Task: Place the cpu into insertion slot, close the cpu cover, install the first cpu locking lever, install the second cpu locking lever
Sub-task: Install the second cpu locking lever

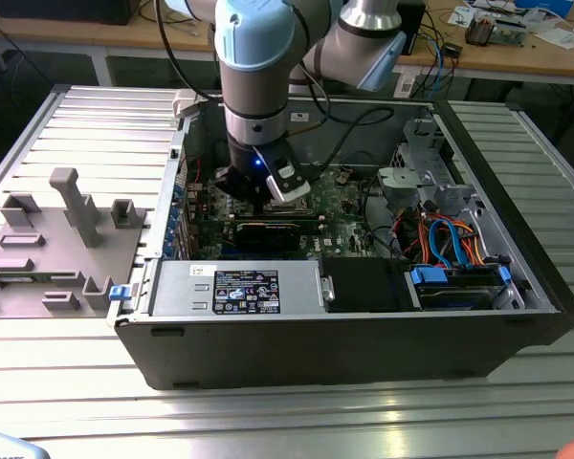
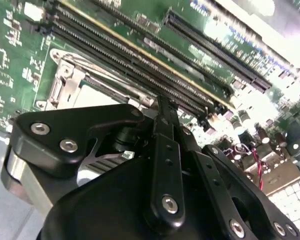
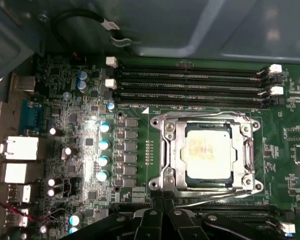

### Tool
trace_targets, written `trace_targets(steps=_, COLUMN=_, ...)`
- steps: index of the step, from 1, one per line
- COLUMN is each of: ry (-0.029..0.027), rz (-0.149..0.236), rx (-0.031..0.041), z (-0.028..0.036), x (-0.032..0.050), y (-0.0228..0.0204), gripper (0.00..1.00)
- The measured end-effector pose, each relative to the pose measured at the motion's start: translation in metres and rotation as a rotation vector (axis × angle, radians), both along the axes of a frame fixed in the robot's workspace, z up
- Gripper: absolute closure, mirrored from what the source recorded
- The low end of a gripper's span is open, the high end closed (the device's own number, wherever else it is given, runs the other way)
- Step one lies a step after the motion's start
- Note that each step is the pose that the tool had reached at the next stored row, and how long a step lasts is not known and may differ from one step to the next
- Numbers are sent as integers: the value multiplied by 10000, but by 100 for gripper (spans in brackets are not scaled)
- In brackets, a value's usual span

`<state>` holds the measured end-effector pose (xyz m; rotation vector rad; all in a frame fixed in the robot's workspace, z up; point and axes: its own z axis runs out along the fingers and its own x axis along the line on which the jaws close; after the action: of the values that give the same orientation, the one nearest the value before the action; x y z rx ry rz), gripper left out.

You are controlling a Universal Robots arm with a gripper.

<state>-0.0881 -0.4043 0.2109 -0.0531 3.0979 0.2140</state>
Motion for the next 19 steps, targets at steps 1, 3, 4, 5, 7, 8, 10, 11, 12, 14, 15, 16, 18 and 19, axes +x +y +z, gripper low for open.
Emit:
trace_targets(steps=1, ry=4, rz=0, rx=3, z=0, x=6, y=-16, gripper=89)
trace_targets(steps=3, ry=6, rz=3, rx=43, z=0, x=8, y=-63, gripper=89)
trace_targets(steps=4, ry=5, rz=4, rx=64, z=0, x=8, y=-77, gripper=89)
trace_targets(steps=5, ry=5, rz=11, rx=114, z=0, x=8, y=-84, gripper=89)
trace_targets(steps=7, ry=7, rz=30, rx=182, z=0, x=8, y=-82, gripper=89)
trace_targets(steps=8, ry=7, rz=55, rx=240, z=-1, x=8, y=-79, gripper=89)
trace_targets(steps=10, ry=7, rz=126, rx=488, z=-8, x=5, y=-75, gripper=89)
trace_targets(steps=11, ry=6, rz=149, rx=593, z=-15, x=-1, y=-74, gripper=89)
trace_targets(steps=12, ry=6, rz=157, rx=618, z=-21, x=-3, y=-74, gripper=89)
trace_targets(steps=14, ry=7, rz=166, rx=703, z=-35, x=-10, y=-75, gripper=89)
trace_targets(steps=15, ry=5, rz=172, rx=761, z=-49, x=-13, y=-74, gripper=89)
trace_targets(steps=16, ry=6, rz=178, rx=851, z=-68, x=-14, y=-74, gripper=89)
trace_targets(steps=18, ry=5, rz=181, rx=970, z=-85, x=-14, y=-70, gripper=89)
trace_targets(steps=19, ry=4, rz=182, rx=1026, z=-93, x=-14, y=-69, gripper=89)
